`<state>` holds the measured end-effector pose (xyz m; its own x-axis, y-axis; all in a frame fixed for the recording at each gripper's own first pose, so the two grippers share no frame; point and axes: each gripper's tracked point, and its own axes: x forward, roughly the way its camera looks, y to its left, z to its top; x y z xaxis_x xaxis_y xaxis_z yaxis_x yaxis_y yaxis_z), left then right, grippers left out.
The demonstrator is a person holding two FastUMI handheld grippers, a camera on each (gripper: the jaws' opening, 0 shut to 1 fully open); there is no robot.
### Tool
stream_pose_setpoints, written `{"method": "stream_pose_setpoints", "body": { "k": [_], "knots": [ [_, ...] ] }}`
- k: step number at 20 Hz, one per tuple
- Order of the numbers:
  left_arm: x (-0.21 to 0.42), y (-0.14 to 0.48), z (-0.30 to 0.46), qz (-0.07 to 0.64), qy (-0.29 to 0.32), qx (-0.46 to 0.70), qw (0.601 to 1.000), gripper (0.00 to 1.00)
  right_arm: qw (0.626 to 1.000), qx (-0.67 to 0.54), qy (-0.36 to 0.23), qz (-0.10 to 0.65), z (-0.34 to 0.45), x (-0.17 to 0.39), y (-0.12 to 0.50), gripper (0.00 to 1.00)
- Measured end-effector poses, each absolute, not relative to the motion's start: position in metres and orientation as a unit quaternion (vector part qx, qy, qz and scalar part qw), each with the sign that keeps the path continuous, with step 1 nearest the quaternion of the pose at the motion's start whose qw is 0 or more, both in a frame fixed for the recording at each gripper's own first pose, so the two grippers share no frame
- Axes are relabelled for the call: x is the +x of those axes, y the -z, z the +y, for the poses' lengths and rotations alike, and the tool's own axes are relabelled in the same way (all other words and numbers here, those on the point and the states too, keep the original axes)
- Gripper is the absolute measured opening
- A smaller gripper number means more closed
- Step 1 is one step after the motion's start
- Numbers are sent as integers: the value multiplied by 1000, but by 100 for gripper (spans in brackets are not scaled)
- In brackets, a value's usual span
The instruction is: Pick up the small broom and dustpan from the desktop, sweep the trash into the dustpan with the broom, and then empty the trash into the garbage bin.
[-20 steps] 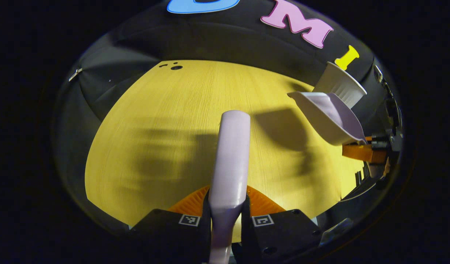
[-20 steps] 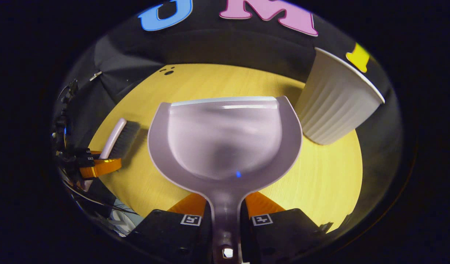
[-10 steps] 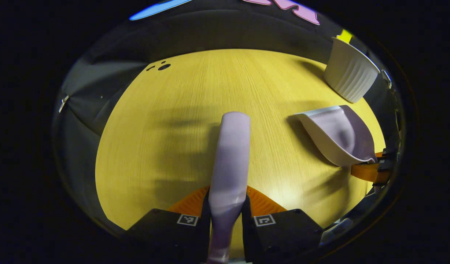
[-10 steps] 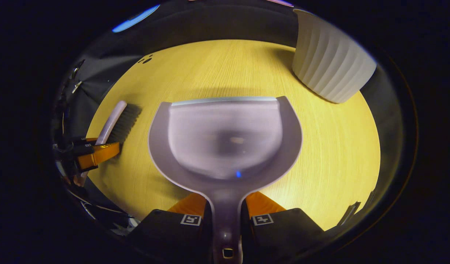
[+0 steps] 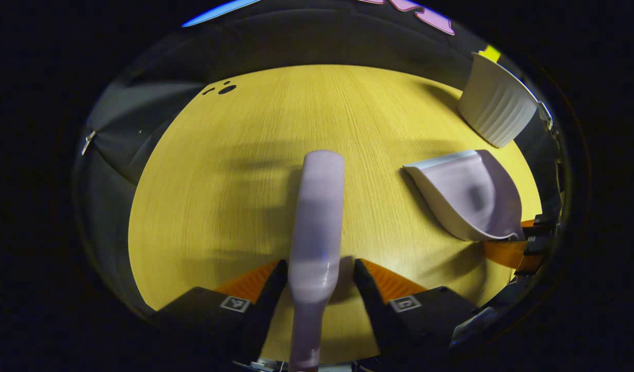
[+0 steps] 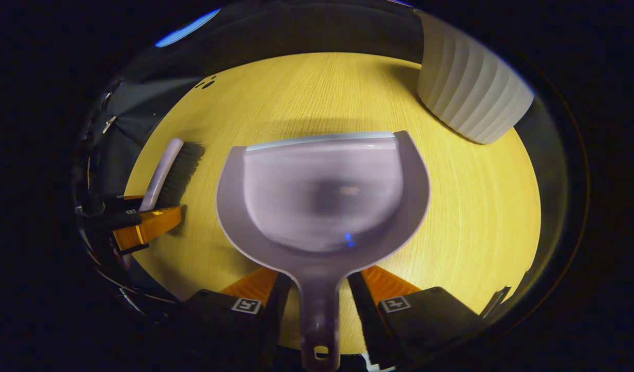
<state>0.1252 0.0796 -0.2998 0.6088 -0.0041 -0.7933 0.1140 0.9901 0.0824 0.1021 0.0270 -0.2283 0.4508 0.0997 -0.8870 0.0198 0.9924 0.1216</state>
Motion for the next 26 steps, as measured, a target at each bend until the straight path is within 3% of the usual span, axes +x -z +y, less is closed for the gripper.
{"method": "stream_pose_setpoints", "body": {
  "k": [1,3,4,12,18,23,26],
  "knots": [
    [124,293,80,435,32,59,898,100,854,52,-25,518,25,102,226,74],
    [121,278,82,415,28,55,908,98,865,53,-22,499,23,105,216,87],
    [118,270,83,402,26,54,914,97,869,53,-18,491,22,105,212,99],
    [71,144,73,208,24,49,977,98,945,51,16,322,14,103,98,100],
    [10,31,69,39,22,42,998,97,982,56,1,179,16,89,-4,100],
    [-47,9,63,-15,20,53,998,97,996,61,-3,58,15,48,-79,99],
    [-70,24,58,-18,13,48,999,96,998,48,0,36,16,23,-84,99]
  ]
}}
